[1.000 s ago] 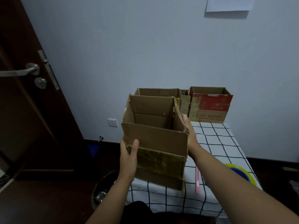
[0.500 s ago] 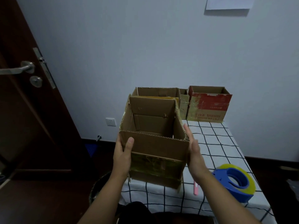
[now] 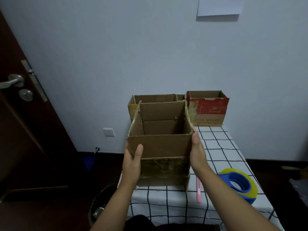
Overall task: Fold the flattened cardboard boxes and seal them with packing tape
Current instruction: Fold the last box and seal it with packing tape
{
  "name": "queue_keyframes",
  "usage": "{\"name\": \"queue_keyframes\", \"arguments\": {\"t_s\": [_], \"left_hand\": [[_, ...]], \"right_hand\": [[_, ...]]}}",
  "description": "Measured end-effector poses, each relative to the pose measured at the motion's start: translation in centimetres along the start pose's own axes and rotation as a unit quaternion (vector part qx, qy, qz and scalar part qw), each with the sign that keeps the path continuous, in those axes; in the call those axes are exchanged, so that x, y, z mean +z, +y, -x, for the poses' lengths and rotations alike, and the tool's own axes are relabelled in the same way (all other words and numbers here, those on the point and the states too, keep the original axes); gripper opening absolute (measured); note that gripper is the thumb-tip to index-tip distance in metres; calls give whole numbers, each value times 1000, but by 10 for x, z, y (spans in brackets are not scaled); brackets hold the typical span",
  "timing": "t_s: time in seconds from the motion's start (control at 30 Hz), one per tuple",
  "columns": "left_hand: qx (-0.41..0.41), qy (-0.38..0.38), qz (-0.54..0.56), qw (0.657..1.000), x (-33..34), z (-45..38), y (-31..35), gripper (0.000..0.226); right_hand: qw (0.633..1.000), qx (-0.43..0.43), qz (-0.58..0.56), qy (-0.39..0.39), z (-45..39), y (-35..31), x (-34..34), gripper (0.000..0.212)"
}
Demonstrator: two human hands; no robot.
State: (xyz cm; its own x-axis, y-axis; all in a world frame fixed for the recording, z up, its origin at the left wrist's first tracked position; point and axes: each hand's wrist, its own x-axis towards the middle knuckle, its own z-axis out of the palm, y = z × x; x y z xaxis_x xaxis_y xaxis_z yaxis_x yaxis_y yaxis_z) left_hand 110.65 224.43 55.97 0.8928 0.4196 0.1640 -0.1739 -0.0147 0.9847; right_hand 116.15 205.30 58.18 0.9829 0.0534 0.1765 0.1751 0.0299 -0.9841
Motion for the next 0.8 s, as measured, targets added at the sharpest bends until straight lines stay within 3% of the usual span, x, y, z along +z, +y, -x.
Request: {"name": "queue_keyframes", "arguments": {"t_s": [0.07, 0.13, 0.2, 0.5, 0.7, 0.8], "left_hand": [[20, 19, -25, 999, -4, 1, 3, 79], [64, 46, -55, 995, -4, -1, 11, 73], [87, 43, -64, 993, -2, -2, 17, 67], [85, 32, -67, 994, 4, 0, 17, 49], [88, 21, -108, 990, 1, 1, 25, 58], [109, -26, -175, 978, -15, -8, 36, 56]], "right_hand": [[999, -37, 22, 9, 2, -4, -2, 93], [994, -85, 70, 20, 6, -3, -5, 71], [980, -140, 139, 13, 9, 4, -7, 65], [978, -126, 167, -20, 13, 16, -12, 61], [975, -127, 177, -34, 11, 9, -20, 64], [958, -148, 235, -69, 4, -1, -32, 66]]}}
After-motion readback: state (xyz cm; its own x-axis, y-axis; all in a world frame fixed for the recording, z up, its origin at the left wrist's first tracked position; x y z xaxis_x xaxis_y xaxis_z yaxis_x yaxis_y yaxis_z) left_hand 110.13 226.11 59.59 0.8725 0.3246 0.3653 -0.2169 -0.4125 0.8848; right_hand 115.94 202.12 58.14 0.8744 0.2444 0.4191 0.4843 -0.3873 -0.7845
